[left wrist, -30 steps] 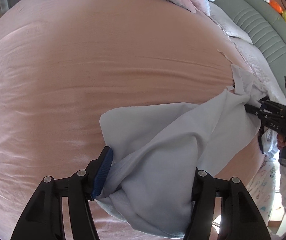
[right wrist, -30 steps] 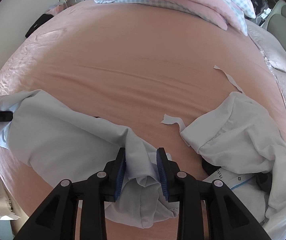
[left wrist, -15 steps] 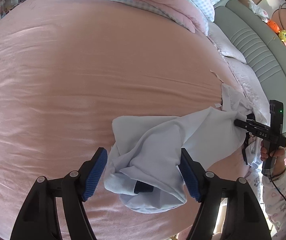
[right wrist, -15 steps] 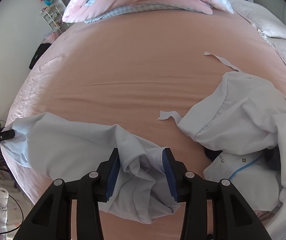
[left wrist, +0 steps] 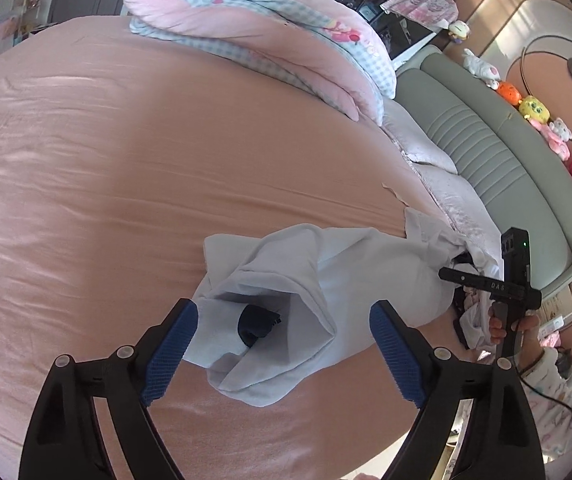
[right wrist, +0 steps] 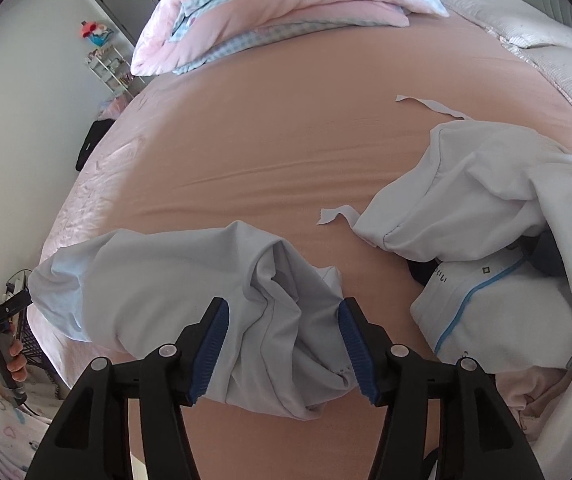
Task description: Fold clothes
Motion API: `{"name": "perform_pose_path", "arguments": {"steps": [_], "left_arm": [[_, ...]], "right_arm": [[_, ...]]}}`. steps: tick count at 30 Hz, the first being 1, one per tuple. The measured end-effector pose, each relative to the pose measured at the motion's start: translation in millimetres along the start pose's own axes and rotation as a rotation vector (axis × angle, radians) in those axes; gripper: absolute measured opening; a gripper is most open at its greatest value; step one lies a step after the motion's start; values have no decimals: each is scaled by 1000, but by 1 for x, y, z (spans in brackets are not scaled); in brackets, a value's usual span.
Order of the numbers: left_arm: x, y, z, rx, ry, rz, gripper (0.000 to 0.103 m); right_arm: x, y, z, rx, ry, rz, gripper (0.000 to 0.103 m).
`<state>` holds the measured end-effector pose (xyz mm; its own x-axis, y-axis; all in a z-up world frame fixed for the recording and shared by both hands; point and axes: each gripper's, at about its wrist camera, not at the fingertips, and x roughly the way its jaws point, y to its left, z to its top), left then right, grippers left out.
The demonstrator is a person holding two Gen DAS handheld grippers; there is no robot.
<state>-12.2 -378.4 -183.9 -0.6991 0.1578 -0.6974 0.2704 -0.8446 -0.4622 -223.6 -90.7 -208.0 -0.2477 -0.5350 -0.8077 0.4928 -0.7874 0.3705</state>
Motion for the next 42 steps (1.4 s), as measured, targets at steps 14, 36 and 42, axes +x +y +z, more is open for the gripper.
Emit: {"name": "perform_pose_path", "arguments": {"steps": [14,36,42], "left_arm": [[23,0,-14,-34,47,55,88],[26,23,-16,-333,16,122,51],[33,8,3,-183,60,242,51]], "right_arm": [[13,4,-3,18,-47,12,57],[11,2,-8,77,-87,-38,33],[18,-5,-5,85,-82,-79,32]]}}
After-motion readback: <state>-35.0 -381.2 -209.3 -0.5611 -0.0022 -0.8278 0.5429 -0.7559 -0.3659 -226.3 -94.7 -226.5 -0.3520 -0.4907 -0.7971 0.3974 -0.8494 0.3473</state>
